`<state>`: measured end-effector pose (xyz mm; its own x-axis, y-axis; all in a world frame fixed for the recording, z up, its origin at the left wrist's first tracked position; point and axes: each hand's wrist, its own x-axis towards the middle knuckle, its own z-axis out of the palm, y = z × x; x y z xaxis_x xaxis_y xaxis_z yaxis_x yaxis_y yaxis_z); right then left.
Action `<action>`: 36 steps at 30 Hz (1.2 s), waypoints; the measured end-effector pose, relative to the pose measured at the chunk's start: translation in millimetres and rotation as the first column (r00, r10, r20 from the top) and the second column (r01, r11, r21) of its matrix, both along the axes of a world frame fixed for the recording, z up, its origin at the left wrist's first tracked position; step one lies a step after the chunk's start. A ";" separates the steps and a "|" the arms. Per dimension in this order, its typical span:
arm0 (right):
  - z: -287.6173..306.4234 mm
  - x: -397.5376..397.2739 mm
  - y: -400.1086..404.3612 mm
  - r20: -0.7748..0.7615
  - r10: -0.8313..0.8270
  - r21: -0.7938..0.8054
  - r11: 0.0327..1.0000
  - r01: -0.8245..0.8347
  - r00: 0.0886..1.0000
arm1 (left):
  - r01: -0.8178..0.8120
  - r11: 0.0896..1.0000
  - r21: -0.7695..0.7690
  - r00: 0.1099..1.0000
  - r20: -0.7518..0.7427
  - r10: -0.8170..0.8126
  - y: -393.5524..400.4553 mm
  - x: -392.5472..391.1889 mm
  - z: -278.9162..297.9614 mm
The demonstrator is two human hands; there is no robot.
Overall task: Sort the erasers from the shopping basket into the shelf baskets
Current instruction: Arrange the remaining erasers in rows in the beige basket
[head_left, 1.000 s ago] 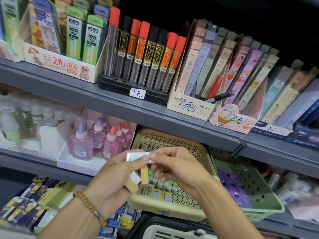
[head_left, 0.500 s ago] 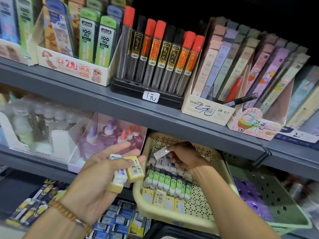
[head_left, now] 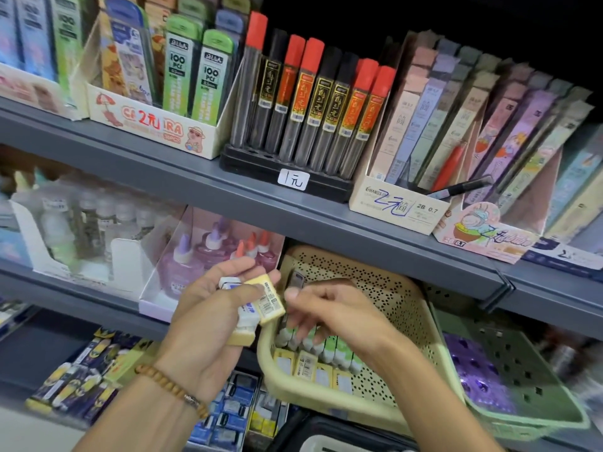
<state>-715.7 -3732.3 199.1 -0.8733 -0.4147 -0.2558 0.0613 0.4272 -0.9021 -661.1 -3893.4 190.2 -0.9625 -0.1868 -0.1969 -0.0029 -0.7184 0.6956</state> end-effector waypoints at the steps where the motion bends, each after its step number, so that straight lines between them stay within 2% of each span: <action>1: 2.1 7.6 -0.6 0.016 0.049 -0.029 0.998 -0.048 0.999 | -0.001 1.000 0.000 1.000 -0.004 0.001 2.5 0.0 0.2; 5: 8.7 18.3 6.2 0.058 0.025 -0.197 0.980 -0.013 0.998 | 0.044 0.999 -0.005 0.999 -0.021 -0.044 15.7 1.2 -0.1; 9: 8.0 19.3 15.7 0.076 -0.006 -0.174 0.985 0.019 0.997 | 0.082 0.995 -0.064 0.996 -0.023 -0.084 28.7 -2.0 0.2; 13: 5.1 7.2 44.1 0.093 -0.202 -0.176 0.961 0.215 0.975 | 0.027 0.998 -0.062 0.999 0.045 -0.024 34.4 -7.5 -1.9; 15: 1.0 1.5 63.2 0.103 -0.283 -0.120 0.948 0.295 0.953 | 0.020 0.998 -0.064 0.997 0.071 -0.015 33.7 -9.3 -4.5; 17: -5.8 -2.9 81.5 0.062 -0.292 -0.014 0.956 0.294 0.954 | 0.013 0.999 -0.043 0.998 0.065 -0.010 33.2 -11.5 -6.9; 21: -15.3 -5.7 107.0 -0.037 -0.207 0.340 0.917 0.208 0.978 | 0.043 0.999 -0.033 0.996 0.079 -0.040 39.3 -19.6 -11.0; 23: -16.4 -6.4 111.9 0.009 -0.144 0.444 0.887 0.125 0.990 | 0.089 0.996 -0.014 0.992 0.093 -0.087 44.7 -22.5 -13.5; 27: -22.4 -7.2 108.6 0.100 -0.030 0.544 0.838 -0.029 0.995 | 0.124 0.992 0.030 0.989 0.079 -0.126 53.5 -24.3 -13.8; 33: -35.7 -7.6 97.2 0.090 -0.099 0.594 0.804 0.027 0.991 | 0.107 0.993 0.052 0.993 0.033 -0.109 59.8 -22.7 -11.9; 36: -37.2 -1.6 93.1 0.139 -0.101 0.593 0.805 -0.001 0.985 | 0.081 0.996 0.047 0.996 0.018 -0.082 58.5 -20.1 -11.2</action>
